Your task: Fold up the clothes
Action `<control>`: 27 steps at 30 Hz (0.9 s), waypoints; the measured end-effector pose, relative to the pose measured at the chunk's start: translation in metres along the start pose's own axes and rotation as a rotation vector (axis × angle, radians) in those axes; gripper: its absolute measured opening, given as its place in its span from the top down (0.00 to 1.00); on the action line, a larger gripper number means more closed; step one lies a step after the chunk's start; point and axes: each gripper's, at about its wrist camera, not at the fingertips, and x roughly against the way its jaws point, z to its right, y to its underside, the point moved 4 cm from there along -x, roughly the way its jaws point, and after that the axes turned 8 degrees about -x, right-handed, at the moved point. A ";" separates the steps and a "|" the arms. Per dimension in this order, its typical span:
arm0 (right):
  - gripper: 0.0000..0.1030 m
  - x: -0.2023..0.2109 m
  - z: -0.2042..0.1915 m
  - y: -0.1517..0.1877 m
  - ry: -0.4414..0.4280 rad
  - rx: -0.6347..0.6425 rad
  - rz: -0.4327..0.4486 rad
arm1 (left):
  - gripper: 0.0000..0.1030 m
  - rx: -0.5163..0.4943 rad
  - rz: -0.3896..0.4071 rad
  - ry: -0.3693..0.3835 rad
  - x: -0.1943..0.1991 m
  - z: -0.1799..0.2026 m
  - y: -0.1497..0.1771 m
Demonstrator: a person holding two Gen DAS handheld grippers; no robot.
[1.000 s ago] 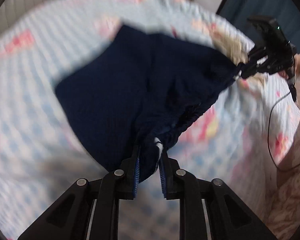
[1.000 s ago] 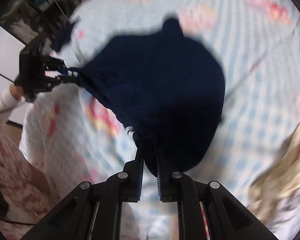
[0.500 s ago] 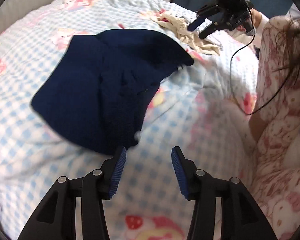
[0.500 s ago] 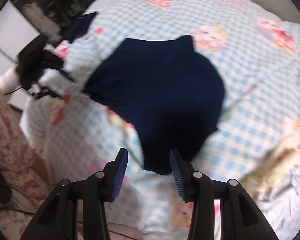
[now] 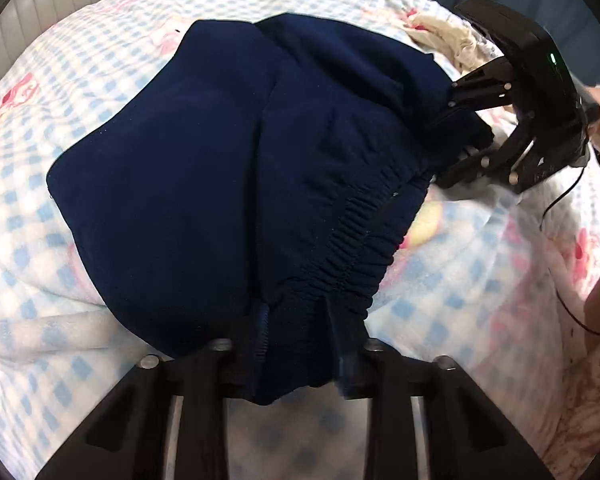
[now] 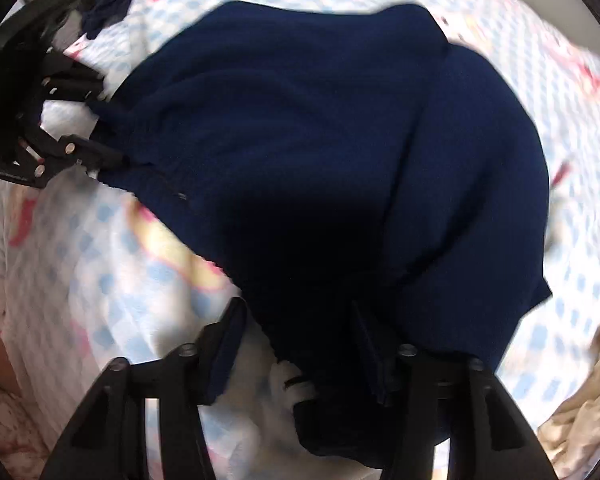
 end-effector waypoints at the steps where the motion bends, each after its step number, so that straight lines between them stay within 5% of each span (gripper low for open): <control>1: 0.62 0.004 0.004 0.000 -0.036 -0.023 -0.010 | 0.78 -0.015 -0.008 0.014 0.003 0.002 0.000; 8: 0.79 0.042 0.010 0.008 -0.229 -0.056 -0.069 | 0.81 -0.087 -0.144 0.173 0.026 0.027 0.020; 15: 0.76 0.060 0.001 0.049 -0.315 -0.007 -0.191 | 0.85 -0.044 -0.169 0.294 0.053 0.038 0.045; 18: 0.74 0.083 0.017 0.041 -0.314 -0.042 -0.128 | 0.85 0.011 -0.095 0.227 0.072 0.017 0.042; 22: 0.61 0.127 0.058 -0.006 -0.225 -0.139 0.096 | 0.81 0.069 0.006 0.072 0.079 -0.030 0.008; 24: 0.50 0.140 0.072 -0.029 -0.136 -0.123 0.187 | 0.69 0.055 0.019 -0.022 0.074 -0.052 -0.011; 26: 0.41 0.141 0.090 -0.049 -0.049 -0.130 0.250 | 0.45 0.060 0.027 -0.074 0.065 -0.071 -0.023; 27: 0.38 0.131 0.098 -0.052 0.020 -0.131 0.241 | 0.43 0.062 0.031 -0.100 0.060 -0.080 -0.028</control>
